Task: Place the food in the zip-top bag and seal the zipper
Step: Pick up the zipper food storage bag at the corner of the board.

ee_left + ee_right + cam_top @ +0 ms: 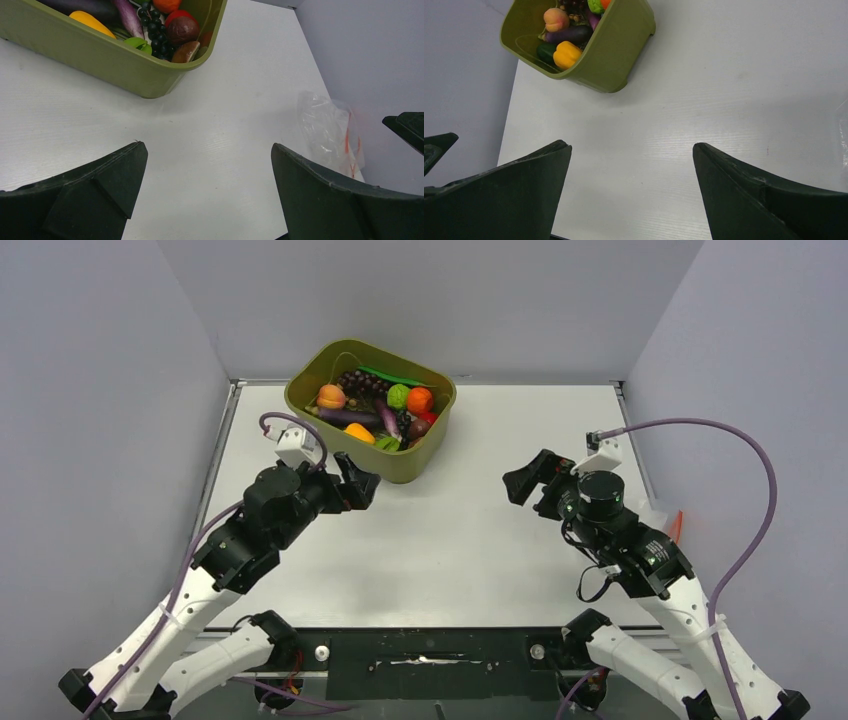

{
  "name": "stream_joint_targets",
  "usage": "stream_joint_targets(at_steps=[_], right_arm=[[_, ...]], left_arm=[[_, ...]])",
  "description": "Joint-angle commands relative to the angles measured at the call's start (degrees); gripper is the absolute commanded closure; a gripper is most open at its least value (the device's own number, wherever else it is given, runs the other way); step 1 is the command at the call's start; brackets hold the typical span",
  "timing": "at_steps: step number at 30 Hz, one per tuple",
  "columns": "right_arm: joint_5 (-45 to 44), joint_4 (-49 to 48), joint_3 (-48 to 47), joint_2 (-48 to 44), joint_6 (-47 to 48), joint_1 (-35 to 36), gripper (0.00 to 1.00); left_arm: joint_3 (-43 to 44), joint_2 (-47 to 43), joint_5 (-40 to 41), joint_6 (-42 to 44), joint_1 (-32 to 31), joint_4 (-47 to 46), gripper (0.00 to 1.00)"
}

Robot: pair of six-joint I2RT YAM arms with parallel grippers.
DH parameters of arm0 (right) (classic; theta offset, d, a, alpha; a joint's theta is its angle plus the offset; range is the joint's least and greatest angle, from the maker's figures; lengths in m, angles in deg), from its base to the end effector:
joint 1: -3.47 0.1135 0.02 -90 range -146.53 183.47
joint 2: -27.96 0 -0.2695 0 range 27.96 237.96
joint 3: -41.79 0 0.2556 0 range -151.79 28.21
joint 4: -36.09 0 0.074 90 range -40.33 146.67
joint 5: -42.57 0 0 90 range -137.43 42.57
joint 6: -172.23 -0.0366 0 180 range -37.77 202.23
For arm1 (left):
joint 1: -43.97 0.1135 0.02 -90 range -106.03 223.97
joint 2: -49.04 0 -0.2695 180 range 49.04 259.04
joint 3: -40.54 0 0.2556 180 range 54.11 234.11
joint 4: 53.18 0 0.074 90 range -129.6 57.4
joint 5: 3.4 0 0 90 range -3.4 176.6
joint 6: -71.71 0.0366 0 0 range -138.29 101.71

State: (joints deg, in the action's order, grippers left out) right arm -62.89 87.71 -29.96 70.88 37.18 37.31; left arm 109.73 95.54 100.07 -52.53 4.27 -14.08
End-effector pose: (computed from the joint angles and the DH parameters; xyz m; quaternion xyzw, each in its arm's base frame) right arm 0.1278 0.0739 0.3779 0.1547 0.8141 0.2619 0.4947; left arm 0.1404 -0.1055 0.3766 -0.0323 0.7977 -0.2827 0.5317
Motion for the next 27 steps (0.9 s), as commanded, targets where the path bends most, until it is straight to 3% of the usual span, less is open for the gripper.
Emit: stream_joint_targets(at_steps=[1,12,14,18,21,23,24,27], right_arm=[[-2.25,-1.98,0.51,-2.01,-0.80,0.41,0.02],[-15.53,15.25,-3.17,5.34,-11.76,-0.14,0.02],[-18.77,20.84,-3.71,7.85,-16.29,-2.13,0.02],[-15.52,19.49,-0.69,9.46,-14.66,-8.60,0.01],[-14.23,16.88,3.13,9.01,-14.28,-13.14,0.10],[-13.79,14.95,6.04,8.98,-13.78,-15.81,0.20],[-13.47,14.09,7.19,9.12,-13.55,-17.25,0.31],[-11.98,11.46,9.66,9.74,-12.05,-21.67,0.42]], left_arm=[[0.98,-2.52,-0.14,1.63,-0.20,-4.70,0.02],[-3.68,-1.32,0.76,0.70,-0.22,-3.31,0.05],[-4.94,-0.80,0.09,0.03,-0.20,-3.56,0.05],[-7.27,0.30,-1.70,0.26,-0.20,-4.46,0.05],[-8.70,1.31,-1.16,0.23,-0.23,-4.43,0.05],[-9.41,1.64,-0.57,0.67,-0.25,-4.26,0.05],[-9.89,1.53,-0.21,1.15,-0.28,-4.27,0.05],[-12.39,-0.17,-1.49,3.22,-0.29,-6.54,0.05]])
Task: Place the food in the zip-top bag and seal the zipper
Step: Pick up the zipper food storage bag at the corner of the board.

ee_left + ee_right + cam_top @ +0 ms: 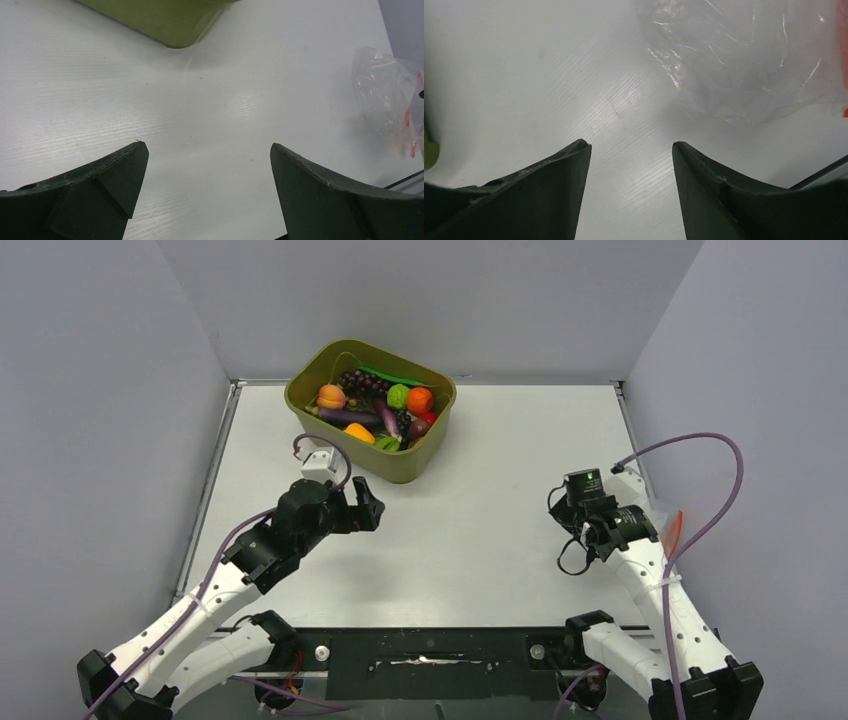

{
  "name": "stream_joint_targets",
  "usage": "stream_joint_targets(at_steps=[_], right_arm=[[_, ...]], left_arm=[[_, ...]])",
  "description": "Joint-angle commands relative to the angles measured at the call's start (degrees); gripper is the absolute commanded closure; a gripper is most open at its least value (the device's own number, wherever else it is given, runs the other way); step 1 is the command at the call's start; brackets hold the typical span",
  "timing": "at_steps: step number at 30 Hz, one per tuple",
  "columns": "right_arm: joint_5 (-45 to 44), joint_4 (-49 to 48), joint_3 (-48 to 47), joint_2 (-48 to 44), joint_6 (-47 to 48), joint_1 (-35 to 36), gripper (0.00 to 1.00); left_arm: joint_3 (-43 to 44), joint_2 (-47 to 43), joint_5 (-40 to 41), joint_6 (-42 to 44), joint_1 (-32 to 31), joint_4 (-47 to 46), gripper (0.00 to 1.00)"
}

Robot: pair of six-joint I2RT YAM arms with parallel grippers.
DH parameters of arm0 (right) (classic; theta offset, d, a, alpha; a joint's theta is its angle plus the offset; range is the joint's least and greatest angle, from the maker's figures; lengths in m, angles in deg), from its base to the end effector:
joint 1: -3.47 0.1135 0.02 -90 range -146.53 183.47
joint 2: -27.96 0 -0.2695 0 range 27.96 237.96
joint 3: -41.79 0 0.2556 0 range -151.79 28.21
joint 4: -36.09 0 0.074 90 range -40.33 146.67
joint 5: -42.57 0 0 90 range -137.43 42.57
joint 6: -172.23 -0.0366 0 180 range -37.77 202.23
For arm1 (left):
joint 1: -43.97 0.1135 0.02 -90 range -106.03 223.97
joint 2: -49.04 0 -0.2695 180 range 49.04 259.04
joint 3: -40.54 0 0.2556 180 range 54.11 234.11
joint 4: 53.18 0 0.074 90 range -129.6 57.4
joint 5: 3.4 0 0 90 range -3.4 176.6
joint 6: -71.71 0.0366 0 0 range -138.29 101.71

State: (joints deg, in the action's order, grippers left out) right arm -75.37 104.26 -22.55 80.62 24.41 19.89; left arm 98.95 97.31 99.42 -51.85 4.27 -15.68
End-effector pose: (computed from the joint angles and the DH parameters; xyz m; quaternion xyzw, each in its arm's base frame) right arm 0.1636 0.0303 0.2909 0.3936 0.8446 -0.0155 0.3626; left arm 0.1511 -0.1149 0.3092 -0.0125 0.8508 -0.2317 0.4715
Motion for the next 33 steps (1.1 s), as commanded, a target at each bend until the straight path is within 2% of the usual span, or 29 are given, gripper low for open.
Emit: stream_joint_targets(at_steps=[1,8,17,25,27,33], right_arm=[[1.18,-6.01,2.92,0.29,1.22,-5.74,0.43],[4.32,-11.65,8.08,3.58,2.77,-13.37,0.52],[5.42,-17.59,12.23,6.97,4.21,-17.17,0.48],[5.93,-20.21,12.34,10.39,6.57,-19.90,0.51],[5.78,-20.16,12.20,11.22,7.00,-20.03,0.56],[5.08,-19.96,12.26,10.77,7.82,-20.21,0.78]], left_arm=[[-2.47,-2.68,-1.14,3.40,-0.29,-5.64,0.05],[-7.61,-6.60,-1.20,4.80,-0.29,-9.00,0.06],[-7.73,-6.36,-2.10,6.31,-0.29,-8.88,0.06],[-7.70,-6.92,-1.96,6.39,-0.29,-8.47,0.07],[-7.83,-7.34,-2.08,6.32,-0.35,-8.24,0.07],[-8.00,-8.81,-1.95,6.23,-0.42,-7.50,0.08]])
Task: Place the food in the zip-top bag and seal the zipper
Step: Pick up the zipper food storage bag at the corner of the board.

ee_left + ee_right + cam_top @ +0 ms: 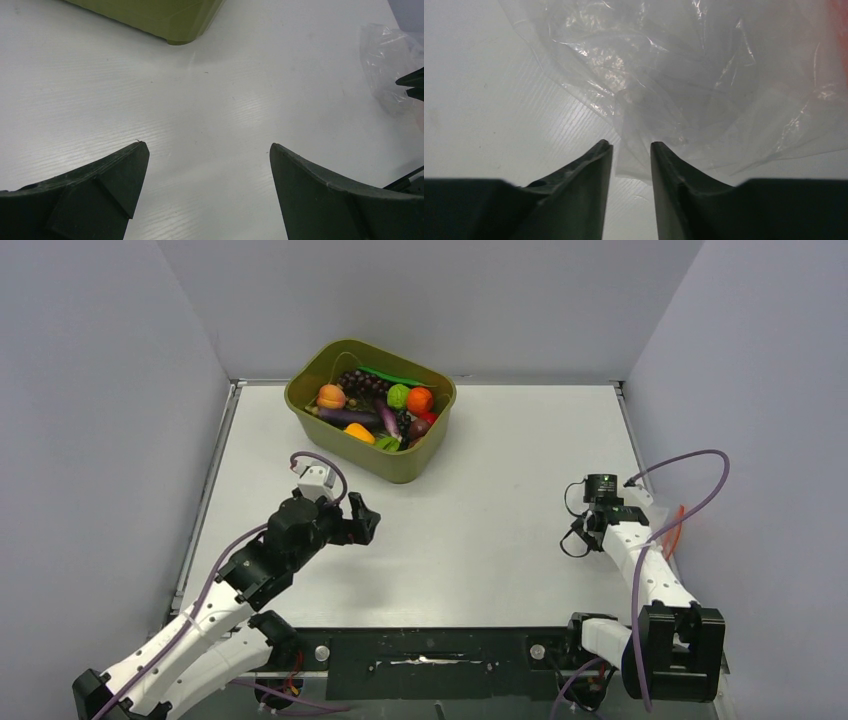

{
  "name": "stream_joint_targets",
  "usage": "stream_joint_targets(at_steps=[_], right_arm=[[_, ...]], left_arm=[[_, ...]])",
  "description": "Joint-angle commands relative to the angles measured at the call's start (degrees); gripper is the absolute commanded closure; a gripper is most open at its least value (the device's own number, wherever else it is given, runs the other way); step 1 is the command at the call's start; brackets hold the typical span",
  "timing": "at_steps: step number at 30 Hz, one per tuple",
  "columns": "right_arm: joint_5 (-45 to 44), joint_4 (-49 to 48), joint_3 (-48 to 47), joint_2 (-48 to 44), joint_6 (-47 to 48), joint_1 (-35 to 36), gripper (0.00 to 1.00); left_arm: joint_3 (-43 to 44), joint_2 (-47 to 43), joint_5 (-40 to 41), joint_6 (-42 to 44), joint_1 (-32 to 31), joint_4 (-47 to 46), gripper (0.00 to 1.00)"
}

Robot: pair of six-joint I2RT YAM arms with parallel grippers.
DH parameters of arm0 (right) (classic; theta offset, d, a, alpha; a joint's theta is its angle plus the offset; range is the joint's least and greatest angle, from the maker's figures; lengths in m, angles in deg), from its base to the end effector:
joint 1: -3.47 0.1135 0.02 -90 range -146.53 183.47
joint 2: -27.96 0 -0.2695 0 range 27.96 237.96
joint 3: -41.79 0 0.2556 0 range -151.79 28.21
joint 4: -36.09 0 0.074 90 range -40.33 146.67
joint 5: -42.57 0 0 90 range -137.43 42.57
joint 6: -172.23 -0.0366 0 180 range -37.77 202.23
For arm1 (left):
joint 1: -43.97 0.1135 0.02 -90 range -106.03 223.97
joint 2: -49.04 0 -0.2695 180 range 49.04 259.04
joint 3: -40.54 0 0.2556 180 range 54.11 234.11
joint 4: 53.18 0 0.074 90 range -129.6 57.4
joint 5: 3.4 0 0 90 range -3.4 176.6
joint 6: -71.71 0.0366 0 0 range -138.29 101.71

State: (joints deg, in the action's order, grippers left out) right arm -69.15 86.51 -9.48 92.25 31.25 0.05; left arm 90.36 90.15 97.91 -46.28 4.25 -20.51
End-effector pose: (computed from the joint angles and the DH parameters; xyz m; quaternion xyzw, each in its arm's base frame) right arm 0.1992 -0.0255 0.2021 0.4754 0.8303 -0.0768 0.2804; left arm 0.1354 -0.1031 0.2848 0.0318 0.8355 -0.2335 0.4964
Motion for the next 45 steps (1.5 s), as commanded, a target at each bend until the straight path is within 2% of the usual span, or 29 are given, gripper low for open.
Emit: stream_joint_targets(at_steps=[1,6,11,20,24,29,31,36,39,45], right_arm=[[-1.16,-2.43,-0.73,-1.18,1.12,-0.38,0.82],[-0.59,-2.67,-0.63,-1.66,1.96,-0.42,1.00],[0.42,-2.74,-0.39,-2.68,3.75,-0.29,1.00],[8.77,-3.61,-1.80,-5.97,10.60,1.32,1.00],[11.36,-2.52,-3.40,-8.04,10.99,5.44,1.00],[22.61,-5.22,-4.69,-11.01,14.43,11.52,1.00],[24.03,-5.01,-5.20,-11.44,13.20,12.90,1.00],[30.81,-5.14,-7.25,-11.56,11.26,15.83,1.00],[36.71,-6.30,-8.88,-11.85,9.89,18.04,1.00],[40.55,-7.56,-12.59,-12.40,7.75,24.97,1.00]], left_arm=[[0.53,-1.96,-0.35,0.65,-0.36,-2.66,0.07],[0.14,-2.91,-0.09,0.62,-0.35,-3.07,0.08],[0.06,-3.01,-0.06,0.92,-0.35,-3.23,0.08],[-1.19,-3.15,-1.13,1.34,-0.35,-5.08,0.09],[-2.70,-3.67,-6.06,2.97,-0.40,-8.01,0.11],[-3.70,-5.32,-9.28,3.61,-0.36,-10.84,0.13],[-3.79,-5.91,-9.93,3.64,-0.35,-11.62,0.13],[-6.53,-8.37,-21.75,11.15,-0.35,-19.06,0.22],[-9.22,-11.50,-28.37,15.29,-0.38,-25.70,0.23],[-9.83,-10.36,-29.53,22.70,-0.40,-31.59,0.22]])
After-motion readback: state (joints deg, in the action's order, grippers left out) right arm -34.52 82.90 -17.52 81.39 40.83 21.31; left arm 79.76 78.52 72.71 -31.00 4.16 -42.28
